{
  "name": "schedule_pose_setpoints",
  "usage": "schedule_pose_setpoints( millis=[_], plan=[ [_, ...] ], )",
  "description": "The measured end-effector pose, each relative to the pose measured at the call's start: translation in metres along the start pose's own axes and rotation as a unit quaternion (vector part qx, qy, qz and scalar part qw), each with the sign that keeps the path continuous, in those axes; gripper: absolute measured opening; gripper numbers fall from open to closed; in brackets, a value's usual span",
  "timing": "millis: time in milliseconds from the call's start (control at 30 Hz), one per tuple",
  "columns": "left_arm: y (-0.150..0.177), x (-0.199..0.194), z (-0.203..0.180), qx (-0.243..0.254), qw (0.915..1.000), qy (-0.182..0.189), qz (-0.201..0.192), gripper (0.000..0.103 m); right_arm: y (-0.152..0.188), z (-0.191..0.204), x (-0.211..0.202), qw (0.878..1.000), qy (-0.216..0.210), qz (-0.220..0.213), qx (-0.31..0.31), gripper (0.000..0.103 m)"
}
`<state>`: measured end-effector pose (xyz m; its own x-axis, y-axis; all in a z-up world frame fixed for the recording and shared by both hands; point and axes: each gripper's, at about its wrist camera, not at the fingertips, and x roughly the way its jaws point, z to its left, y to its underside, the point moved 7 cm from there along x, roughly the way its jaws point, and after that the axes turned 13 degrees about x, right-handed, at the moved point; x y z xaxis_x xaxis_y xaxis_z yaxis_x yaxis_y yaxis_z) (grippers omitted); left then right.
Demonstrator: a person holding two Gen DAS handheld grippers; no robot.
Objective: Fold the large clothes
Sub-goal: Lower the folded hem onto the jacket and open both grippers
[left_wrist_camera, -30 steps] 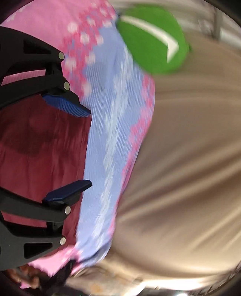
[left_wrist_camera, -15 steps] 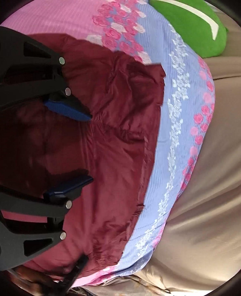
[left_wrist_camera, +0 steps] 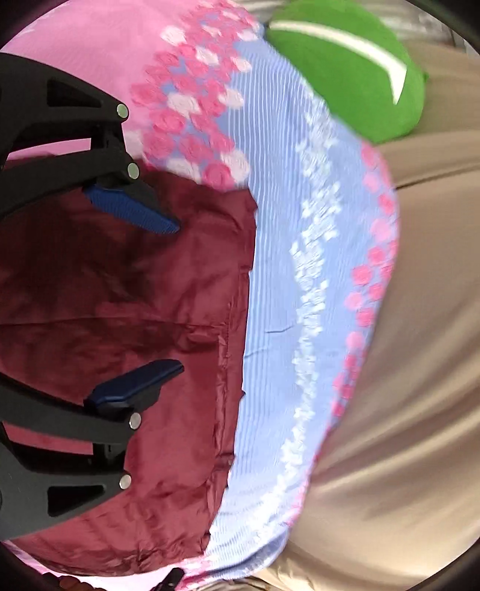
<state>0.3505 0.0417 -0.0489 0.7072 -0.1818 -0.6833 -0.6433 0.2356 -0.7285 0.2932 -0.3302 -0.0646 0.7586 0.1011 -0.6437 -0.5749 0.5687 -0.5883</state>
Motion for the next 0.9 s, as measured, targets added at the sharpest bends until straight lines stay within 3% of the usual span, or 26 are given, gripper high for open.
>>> schedule_pose_setpoints(
  millis=[67, 167, 200, 233, 300, 367, 467, 567, 667, 700, 733, 833, 900],
  plan=[
    [0.001, 0.02, 0.004, -0.01, 0.9998, 0.001, 0.02, 0.069, 0.0, 0.004, 0.025, 1.0, 0.014, 0.025, -0.007, 0.017],
    [0.013, 0.044, 0.02, -0.032, 0.9985, -0.007, 0.044, 0.071, 0.002, -0.022, 0.067, 0.996, 0.079, 0.048, -0.002, 0.012],
    [0.017, 0.048, 0.027, -0.055, 0.9975, 0.016, 0.042, 0.072, 0.002, -0.032, 0.074, 0.996, 0.052, 0.061, 0.029, 0.011],
    [0.02, 0.049, 0.032, -0.07, 0.9964, 0.028, 0.039, 0.072, 0.0, -0.041, 0.074, 0.996, 0.044, 0.061, 0.055, 0.002],
    [0.024, 0.049, 0.039, -0.08, 0.9961, 0.016, 0.035, 0.072, -0.007, -0.06, 0.071, 0.993, 0.081, 0.046, 0.074, 0.0],
    [0.025, 0.048, 0.04, -0.081, 0.9961, 0.008, 0.034, 0.071, -0.011, -0.073, 0.064, 0.99, 0.086, 0.041, 0.105, 0.0],
    [0.025, 0.049, 0.037, -0.069, 0.9969, -0.006, 0.037, 0.072, -0.011, -0.063, 0.047, 0.992, 0.094, 0.022, 0.084, 0.01],
    [0.026, 0.049, 0.034, -0.063, 0.9972, -0.012, 0.037, 0.072, -0.006, -0.064, 0.058, 0.99, 0.128, 0.031, 0.051, 0.007],
    [0.026, 0.048, 0.034, -0.057, 0.9974, -0.021, 0.039, 0.072, -0.008, -0.072, 0.052, 0.988, 0.126, 0.034, 0.078, 0.005],
    [0.027, 0.048, 0.032, -0.051, 0.9975, -0.026, 0.041, 0.072, -0.008, -0.068, 0.04, 0.989, 0.124, 0.024, 0.083, 0.009],
    [0.027, 0.048, 0.032, -0.045, 0.9976, -0.031, 0.043, 0.072, -0.007, -0.063, 0.034, 0.99, 0.114, 0.02, 0.082, 0.018],
    [0.027, 0.05, 0.03, -0.036, 0.9974, -0.042, 0.047, 0.073, 0.011, -0.029, 0.007, 0.996, 0.074, 0.009, 0.046, 0.019],
    [0.027, 0.05, 0.03, -0.034, 0.9973, -0.045, 0.047, 0.073, 0.026, -0.02, 0.001, 0.996, 0.085, 0.004, 0.012, 0.02]
  ],
)
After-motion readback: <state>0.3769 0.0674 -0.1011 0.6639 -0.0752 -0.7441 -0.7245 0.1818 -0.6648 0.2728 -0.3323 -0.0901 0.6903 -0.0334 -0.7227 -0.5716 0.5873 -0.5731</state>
